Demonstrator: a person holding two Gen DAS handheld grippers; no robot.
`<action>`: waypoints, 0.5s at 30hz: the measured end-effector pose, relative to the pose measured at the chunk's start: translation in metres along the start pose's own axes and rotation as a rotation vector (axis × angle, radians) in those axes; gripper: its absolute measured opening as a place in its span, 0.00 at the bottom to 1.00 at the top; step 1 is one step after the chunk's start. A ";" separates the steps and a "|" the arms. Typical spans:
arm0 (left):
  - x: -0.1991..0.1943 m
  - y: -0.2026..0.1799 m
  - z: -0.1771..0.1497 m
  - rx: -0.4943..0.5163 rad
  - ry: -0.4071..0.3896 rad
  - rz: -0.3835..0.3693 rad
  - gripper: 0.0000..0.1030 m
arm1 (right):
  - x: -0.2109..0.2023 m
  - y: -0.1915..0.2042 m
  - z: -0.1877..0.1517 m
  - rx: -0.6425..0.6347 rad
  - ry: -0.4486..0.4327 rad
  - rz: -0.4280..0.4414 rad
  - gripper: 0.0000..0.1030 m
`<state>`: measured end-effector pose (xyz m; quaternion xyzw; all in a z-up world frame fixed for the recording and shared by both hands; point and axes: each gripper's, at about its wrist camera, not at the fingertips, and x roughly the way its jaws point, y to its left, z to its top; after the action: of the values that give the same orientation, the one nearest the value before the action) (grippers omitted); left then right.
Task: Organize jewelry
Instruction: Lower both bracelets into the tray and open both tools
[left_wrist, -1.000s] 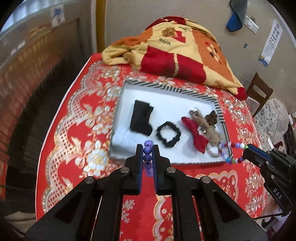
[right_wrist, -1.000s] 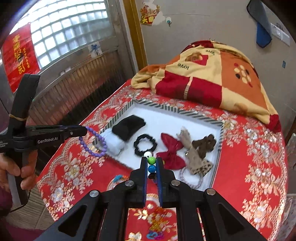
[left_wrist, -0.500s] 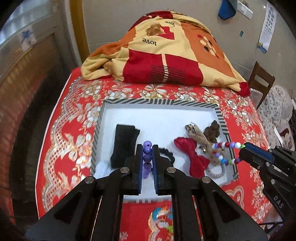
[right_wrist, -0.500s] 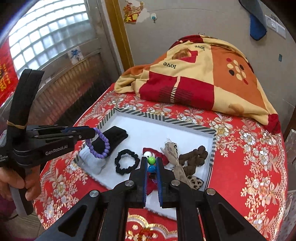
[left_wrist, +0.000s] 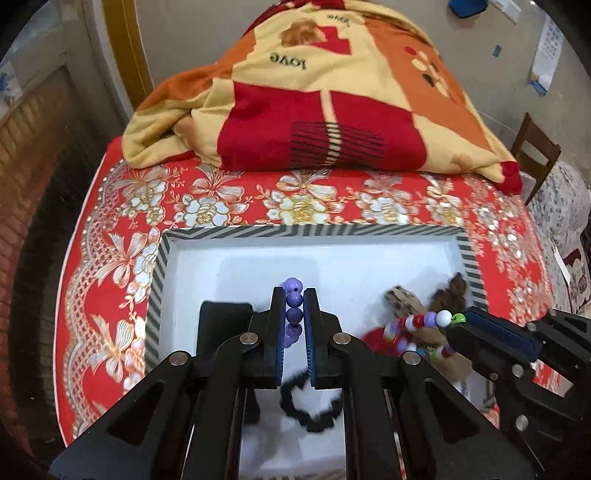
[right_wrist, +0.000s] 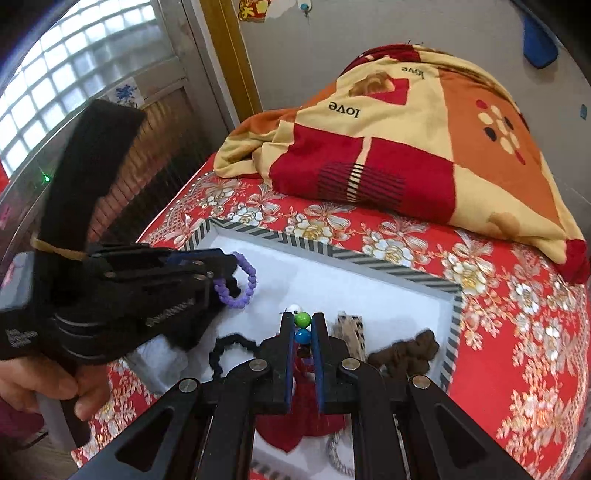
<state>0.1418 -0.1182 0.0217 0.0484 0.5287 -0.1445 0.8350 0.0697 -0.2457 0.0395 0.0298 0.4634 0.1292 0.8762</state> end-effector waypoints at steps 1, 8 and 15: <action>0.005 0.002 0.002 -0.004 0.007 0.005 0.08 | 0.005 0.000 0.004 -0.003 0.006 0.004 0.08; 0.034 0.033 0.012 -0.067 0.045 0.044 0.08 | 0.052 -0.017 0.024 0.025 0.075 0.004 0.08; 0.052 0.045 0.007 -0.107 0.082 0.052 0.08 | 0.084 -0.047 0.026 0.094 0.128 -0.066 0.08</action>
<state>0.1818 -0.0867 -0.0251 0.0236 0.5681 -0.0923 0.8174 0.1459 -0.2683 -0.0212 0.0476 0.5246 0.0800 0.8463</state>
